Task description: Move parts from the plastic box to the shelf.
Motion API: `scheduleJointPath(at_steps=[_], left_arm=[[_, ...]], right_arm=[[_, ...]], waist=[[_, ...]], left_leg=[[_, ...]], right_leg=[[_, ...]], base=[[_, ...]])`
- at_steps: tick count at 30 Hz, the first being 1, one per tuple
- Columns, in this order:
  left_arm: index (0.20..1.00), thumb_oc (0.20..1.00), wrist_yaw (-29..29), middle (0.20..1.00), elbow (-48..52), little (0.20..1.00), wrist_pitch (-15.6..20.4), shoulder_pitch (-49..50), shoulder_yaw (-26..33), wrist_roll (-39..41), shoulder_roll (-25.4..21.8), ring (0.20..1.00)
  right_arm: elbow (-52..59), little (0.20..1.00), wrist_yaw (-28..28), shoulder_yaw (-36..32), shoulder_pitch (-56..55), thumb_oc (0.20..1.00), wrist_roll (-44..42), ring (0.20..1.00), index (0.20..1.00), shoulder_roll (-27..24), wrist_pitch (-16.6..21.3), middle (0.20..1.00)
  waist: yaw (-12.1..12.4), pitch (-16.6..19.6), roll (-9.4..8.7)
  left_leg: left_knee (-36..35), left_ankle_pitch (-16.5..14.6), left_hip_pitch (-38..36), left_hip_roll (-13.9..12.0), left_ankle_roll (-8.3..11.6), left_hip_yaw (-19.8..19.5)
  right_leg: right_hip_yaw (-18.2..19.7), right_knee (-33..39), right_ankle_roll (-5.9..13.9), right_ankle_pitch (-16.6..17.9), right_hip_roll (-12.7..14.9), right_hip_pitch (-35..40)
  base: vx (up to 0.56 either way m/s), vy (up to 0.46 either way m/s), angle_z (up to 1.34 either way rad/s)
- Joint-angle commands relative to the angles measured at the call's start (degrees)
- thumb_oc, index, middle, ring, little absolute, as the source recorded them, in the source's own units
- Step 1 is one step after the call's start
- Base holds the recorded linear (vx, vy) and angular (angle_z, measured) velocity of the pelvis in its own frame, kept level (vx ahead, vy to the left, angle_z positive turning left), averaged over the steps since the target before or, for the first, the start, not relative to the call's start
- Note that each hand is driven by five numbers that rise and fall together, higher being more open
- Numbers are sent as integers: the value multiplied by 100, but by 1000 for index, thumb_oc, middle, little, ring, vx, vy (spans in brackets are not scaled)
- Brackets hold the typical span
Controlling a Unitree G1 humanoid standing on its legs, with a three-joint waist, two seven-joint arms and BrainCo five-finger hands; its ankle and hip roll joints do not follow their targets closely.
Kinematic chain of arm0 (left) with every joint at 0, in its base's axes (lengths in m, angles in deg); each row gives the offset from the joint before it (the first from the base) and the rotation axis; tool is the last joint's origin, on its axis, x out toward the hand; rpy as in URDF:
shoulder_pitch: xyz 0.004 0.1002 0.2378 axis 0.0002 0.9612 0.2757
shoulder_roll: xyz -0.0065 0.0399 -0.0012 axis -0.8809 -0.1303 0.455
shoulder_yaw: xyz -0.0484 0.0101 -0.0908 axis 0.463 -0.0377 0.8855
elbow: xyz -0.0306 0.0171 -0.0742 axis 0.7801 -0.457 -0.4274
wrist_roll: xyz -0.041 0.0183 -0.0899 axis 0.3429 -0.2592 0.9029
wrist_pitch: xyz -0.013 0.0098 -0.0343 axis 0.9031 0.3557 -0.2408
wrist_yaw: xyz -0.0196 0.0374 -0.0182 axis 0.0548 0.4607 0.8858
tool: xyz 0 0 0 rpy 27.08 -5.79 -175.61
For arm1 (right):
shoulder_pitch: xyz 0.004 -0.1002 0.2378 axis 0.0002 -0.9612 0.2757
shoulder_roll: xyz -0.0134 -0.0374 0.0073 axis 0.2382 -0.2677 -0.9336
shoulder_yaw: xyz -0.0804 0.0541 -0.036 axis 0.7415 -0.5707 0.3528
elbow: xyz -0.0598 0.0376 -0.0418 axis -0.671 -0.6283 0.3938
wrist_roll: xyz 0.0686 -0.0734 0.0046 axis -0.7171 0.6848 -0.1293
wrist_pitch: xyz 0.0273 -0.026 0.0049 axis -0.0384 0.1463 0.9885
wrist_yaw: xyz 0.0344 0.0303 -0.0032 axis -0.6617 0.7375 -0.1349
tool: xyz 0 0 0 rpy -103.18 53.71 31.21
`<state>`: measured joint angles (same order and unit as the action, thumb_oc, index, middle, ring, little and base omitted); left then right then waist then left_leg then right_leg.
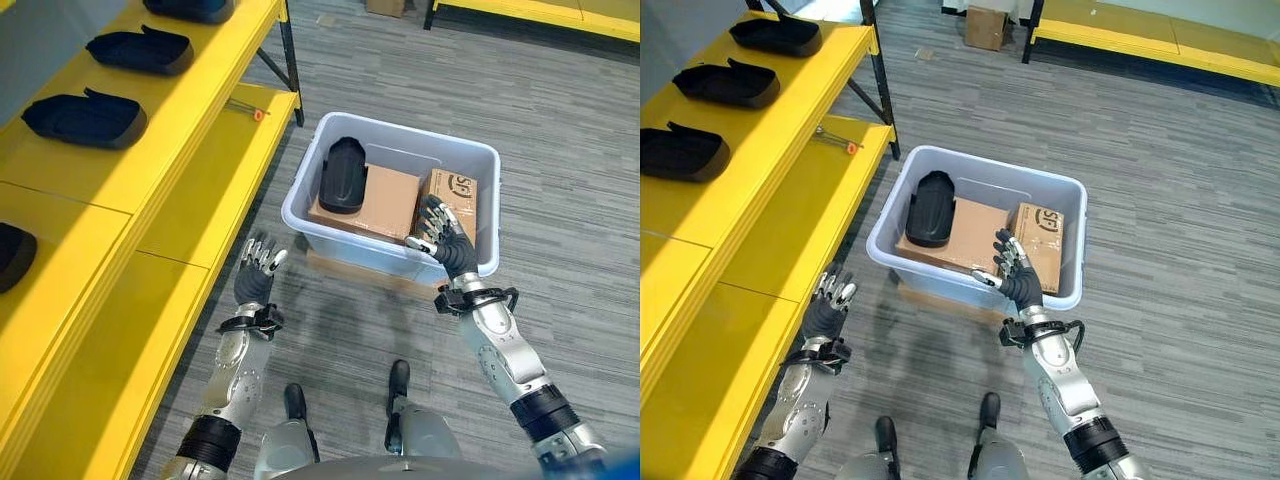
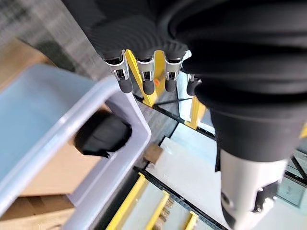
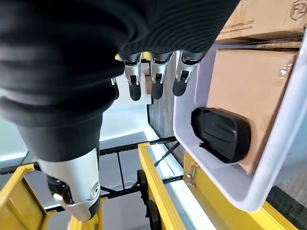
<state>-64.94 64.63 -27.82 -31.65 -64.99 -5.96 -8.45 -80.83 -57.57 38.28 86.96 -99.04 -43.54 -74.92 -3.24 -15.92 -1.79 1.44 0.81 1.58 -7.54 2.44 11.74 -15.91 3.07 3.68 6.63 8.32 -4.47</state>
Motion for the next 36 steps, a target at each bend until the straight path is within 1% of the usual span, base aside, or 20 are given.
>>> scheduleJointPath(at_steps=[1,2,3,4,5,6,7,9,11,14,15,16,17,18,20,21,23,24,28,36], left_arm=[[1000,1000,-163,1000,291,1000,209,71,-5,-1,-191,1000],[1000,1000,-163,1000,291,1000,209,71,-5,-1,-191,1000],[1000,1000,-173,1000,304,1000,200,157,29,-31,-170,1000],[1000,1000,-173,1000,305,1000,200,158,27,-31,-169,1000],[1000,1000,-175,1000,311,1000,193,237,52,-54,-165,1000],[1000,1000,-147,1000,330,1000,189,279,70,-74,-151,1000],[1000,1000,-113,1000,349,1000,190,312,87,-74,-126,1000],[1000,1000,-104,1000,353,1000,173,336,106,-78,-133,1000],[1000,1000,-74,1000,373,1000,178,369,151,-72,-148,1000],[1000,1000,35,1000,402,1000,252,343,247,-126,-149,1000],[1000,1000,35,1000,401,1000,252,340,247,-126,-148,1000],[1000,1000,91,1000,338,1000,287,296,284,-141,-116,1000],[1000,1000,91,1000,336,1000,288,295,283,-142,-114,1000],[1000,1000,101,1000,402,1000,293,312,286,-128,-114,1000],[1000,1000,101,1000,401,1000,294,311,285,-129,-115,1000],[1000,1000,63,1000,456,1000,267,302,266,-135,-175,1000],[1000,1000,61,1000,455,1000,263,308,270,-159,-220,1000],[1000,1000,72,1000,480,1000,276,280,279,-158,-296,1000],[1000,1000,142,1000,416,1000,326,158,320,-212,-437,1000],[1000,1000,366,1000,477,1000,402,-94,473,-361,-536,1000]], right_arm=[[640,1000,-15,-71,-134,1000,-30,1000,1000,65,462,1000],[640,1000,-15,-71,-134,1000,-30,1000,1000,65,462,1000],[740,1000,-3,-127,-265,1000,-67,1000,1000,-18,508,1000],[742,1000,-3,-128,-267,1000,-67,1000,1000,-20,507,1000],[768,1000,-3,-145,-304,1000,-57,1000,1000,-50,533,1000],[799,1000,-41,-170,-283,1000,-59,1000,1000,-106,552,1000],[832,1000,-24,-204,-306,1000,-98,1000,1000,-109,579,1000],[844,1000,-47,-231,-321,1000,-67,1000,1000,-126,578,1000],[750,1000,-180,-236,-243,1000,62,1000,1000,-106,593,1000],[626,1000,-319,-168,-68,1000,133,1000,1000,-21,657,1000],[624,1000,-320,-168,-65,1000,133,1000,1000,-22,657,1000],[578,1000,-381,-184,-29,1000,190,1000,1000,17,662,1000],[578,1000,-382,-183,-29,1000,192,1000,1000,17,662,1000],[565,1000,-345,-150,-71,1000,218,1000,1000,110,630,1000],[565,1000,-346,-150,-71,1000,218,1000,1000,111,630,1000],[616,1000,-362,-207,-160,1000,180,1000,1000,146,590,1000],[657,1000,-334,-235,-211,1000,162,1000,1000,155,579,1000],[718,1000,-325,-227,-245,1000,164,1000,1000,154,536,1000],[743,1000,-283,-189,-226,1000,143,1000,1000,193,485,1000],[834,1000,-219,-191,-292,1000,125,1000,1000,199,455,1000]], waist=[[-18,144,-157],[-18,145,-156],[-9,72,-147],[-15,78,-131],[14,22,-114],[148,-195,-142],[149,-230,-179],[164,-268,-181],[270,-337,-198],[438,-370,-52],[442,-364,-45],[441,-348,45],[447,-352,44],[387,-268,138],[404,-272,131],[367,-321,76],[363,-332,42],[341,-365,-36],[348,-385,-187],[264,-446,-400]], left_leg=[[1278,-807,132,-162,36,-213],[1281,-808,135,-163,36,-214],[2312,-419,474,-365,136,-315],[2351,-436,504,-384,143,-333],[2906,-133,706,-468,170,-487],[3890,64,1156,-144,158,-956],[3982,114,1333,-96,141,-1007],[3714,111,1505,-190,93,-1023],[2138,406,1540,-624,110,-1173],[-112,1400,1378,-1156,358,-1625],[-142,1425,1376,-1166,361,-1622],[-400,1607,1280,-1302,559,-1570],[-422,1618,1260,-1304,562,-1558],[-482,1334,927,-1353,596,-1196],[-483,1329,910,-1351,594,-1173],[-67,1025,927,-1096,528,-1008],[39,906,962,-1018,506,-937],[341,591,1101,-838,430,-815],[829,157,1441,-646,293,-572],[1106,-65,1843,-519,187,-459]], right_leg=[[382,-672,133,-467,32,-262],[381,-672,133,-467,32,-263],[500,-631,-97,-634,-242,-118],[490,-631,-103,-634,-259,-125],[521,-622,-230,-718,-402,-45],[634,-670,-359,-805,-462,51],[632,-707,-361,-880,-447,46],[684,-768,-335,-940,-431,39],[898,-843,-226,-1018,-352,120],[1227,-1036,-112,-1230,-337,117],[1229,-1035,-116,-1222,-347,105],[1346,-1213,-65,-1346,-303,104],[1353,-1223,-67,-1353,-303,103],[1470,-1311,34,-1373,-232,6],[1488,-1311,37,-1373,-228,8],[1573,-1011,223,-1172,74,207],[1575,-912,293,-1089,206,234],[1625,-728,461,-845,499,202],[1714,-532,651,-509,793,-54],[1563,-376,777,-65,960,-294]], base=[[81,-135,3],[164,-312,5],[82,-179,5],[132,-276,-6],[75,-166,-7],[107,-189,-23],[98,-81,-27],[117,40,-45],[218,204,-54],[196,282,-73],[215,302,-67],[131,173,-70],[267,488,-82],[136,313,-63],[143,319,-80],[173,424,-77],[115,376,-25],[27,301,-3],[12,222,-19],[27,99,-10]])
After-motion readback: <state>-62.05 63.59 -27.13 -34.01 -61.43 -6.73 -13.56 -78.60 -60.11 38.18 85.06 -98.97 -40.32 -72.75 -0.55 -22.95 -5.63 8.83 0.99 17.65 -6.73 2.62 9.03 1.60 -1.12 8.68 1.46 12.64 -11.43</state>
